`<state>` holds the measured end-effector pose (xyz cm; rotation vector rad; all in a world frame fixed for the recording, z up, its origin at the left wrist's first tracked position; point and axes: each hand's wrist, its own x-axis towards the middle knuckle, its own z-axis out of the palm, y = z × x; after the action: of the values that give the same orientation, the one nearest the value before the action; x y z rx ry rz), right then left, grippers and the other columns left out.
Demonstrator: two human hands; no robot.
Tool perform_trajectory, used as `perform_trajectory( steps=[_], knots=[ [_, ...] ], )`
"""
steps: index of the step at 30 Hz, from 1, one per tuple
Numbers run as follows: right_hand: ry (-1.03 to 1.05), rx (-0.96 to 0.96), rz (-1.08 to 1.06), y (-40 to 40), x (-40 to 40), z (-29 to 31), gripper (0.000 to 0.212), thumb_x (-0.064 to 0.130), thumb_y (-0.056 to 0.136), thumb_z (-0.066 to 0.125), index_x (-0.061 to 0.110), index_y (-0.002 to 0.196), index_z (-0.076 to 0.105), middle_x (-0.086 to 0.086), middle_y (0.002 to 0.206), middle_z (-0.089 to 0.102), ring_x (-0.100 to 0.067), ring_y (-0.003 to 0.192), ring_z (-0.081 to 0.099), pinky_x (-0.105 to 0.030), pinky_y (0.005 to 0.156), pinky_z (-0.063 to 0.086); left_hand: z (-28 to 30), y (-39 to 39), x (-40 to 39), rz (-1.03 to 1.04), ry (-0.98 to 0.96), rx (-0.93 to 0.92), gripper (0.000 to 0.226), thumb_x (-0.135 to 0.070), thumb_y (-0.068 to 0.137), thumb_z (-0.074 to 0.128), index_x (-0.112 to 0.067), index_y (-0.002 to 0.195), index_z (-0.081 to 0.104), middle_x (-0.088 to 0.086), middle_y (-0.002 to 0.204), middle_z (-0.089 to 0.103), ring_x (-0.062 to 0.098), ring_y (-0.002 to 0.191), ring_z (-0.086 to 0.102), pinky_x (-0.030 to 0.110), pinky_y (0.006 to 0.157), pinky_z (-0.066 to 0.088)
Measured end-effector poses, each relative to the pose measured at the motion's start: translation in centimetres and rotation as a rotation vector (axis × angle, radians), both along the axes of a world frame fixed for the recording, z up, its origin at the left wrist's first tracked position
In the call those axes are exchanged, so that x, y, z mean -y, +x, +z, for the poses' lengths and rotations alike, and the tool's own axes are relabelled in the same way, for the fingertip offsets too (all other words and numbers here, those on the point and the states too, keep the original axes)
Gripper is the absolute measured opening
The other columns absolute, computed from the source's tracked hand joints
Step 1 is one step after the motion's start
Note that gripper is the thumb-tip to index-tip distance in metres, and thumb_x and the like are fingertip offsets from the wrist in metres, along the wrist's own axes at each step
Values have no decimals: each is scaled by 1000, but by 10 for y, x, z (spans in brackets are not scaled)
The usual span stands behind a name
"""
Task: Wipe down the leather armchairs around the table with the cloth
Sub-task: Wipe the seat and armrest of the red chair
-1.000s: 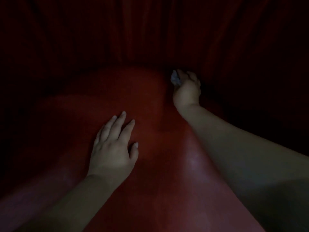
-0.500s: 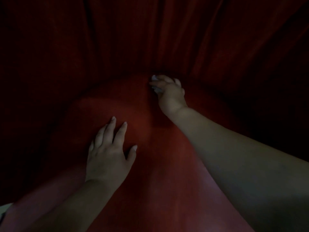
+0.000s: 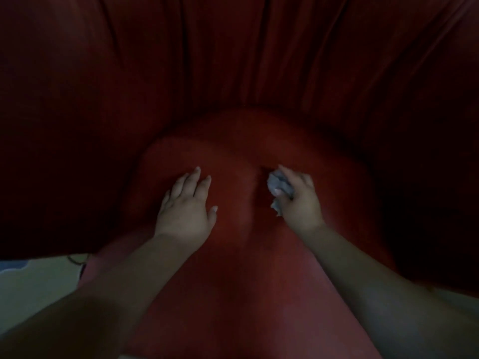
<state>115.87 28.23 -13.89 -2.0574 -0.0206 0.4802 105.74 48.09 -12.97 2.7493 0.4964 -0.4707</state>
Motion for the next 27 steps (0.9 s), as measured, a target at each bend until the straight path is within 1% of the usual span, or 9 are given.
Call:
perform_trajectory(
  steps=[3, 4, 8, 12, 15, 18, 22, 25, 27],
  knots=[
    [86, -203, -246, -19, 6, 27, 51, 11, 93, 57, 23, 139, 41, -13, 125, 52, -15, 71, 68, -23, 52, 51, 35, -9, -1, -48, 36, 4, 66, -46, 94, 44, -23, 151, 21, -2, 160, 12, 18, 144, 14, 39, 117, 20],
    [124, -239, -286, -26, 5, 39, 52, 13, 93, 57, 25, 140, 40, -12, 121, 56, -17, 73, 69, -26, 55, 53, 48, -13, -1, -60, 45, 11, 65, -45, 93, 45, -22, 150, 23, -2, 159, 15, 18, 143, 17, 38, 116, 22],
    [189, -220, -333, -48, -4, 93, 55, 14, 92, 57, 27, 141, 37, -11, 107, 62, -12, 64, 69, -22, 47, 48, 107, -28, -9, -112, 74, 57, 64, -42, 92, 50, -20, 148, 30, -3, 156, 26, 17, 139, 26, 38, 114, 26],
    [213, -218, -321, -60, -14, 148, 55, 18, 92, 58, 30, 141, 35, -10, 112, 62, -9, 66, 70, -20, 47, 48, 166, -37, -29, -133, 116, 112, 63, -40, 90, 54, -18, 146, 35, -1, 150, 38, 18, 135, 33, 39, 110, 33],
    [216, -183, -293, -68, -25, 184, 55, 20, 92, 58, 30, 141, 34, -6, 108, 62, -9, 68, 70, -21, 46, 48, 202, -46, -44, -177, 128, 149, 62, -37, 89, 57, -16, 144, 39, 0, 144, 45, 19, 132, 38, 39, 106, 36],
    [231, -167, -341, -79, -40, 205, 55, 20, 92, 58, 31, 141, 35, 0, 96, 66, -9, 66, 70, -21, 47, 48, 224, -56, -57, -260, 125, 148, 62, -39, 89, 53, -19, 146, 38, -2, 146, 43, 18, 133, 36, 38, 107, 35],
    [243, -161, -439, -98, -74, 224, 53, 23, 91, 58, 34, 138, 37, -1, 87, 69, -10, 64, 70, -19, 47, 48, 242, -66, -83, -381, 98, 198, 61, -39, 89, 55, -19, 144, 40, -2, 147, 43, 20, 134, 37, 39, 106, 35],
    [238, -113, -513, -113, -111, 239, 52, 25, 91, 59, 35, 138, 39, 9, 91, 66, -6, 69, 70, -19, 51, 49, 257, -68, -112, -441, 75, 259, 61, -38, 89, 56, -19, 145, 39, -2, 149, 40, 20, 137, 33, 38, 108, 30],
    [240, -81, -547, -124, -137, 251, 51, 25, 91, 59, 35, 137, 39, 15, 96, 61, 1, 71, 68, -14, 51, 48, 271, -72, -135, -482, 54, 282, 61, -37, 90, 55, -20, 145, 38, -3, 151, 37, 20, 139, 30, 39, 110, 27]
  ],
)
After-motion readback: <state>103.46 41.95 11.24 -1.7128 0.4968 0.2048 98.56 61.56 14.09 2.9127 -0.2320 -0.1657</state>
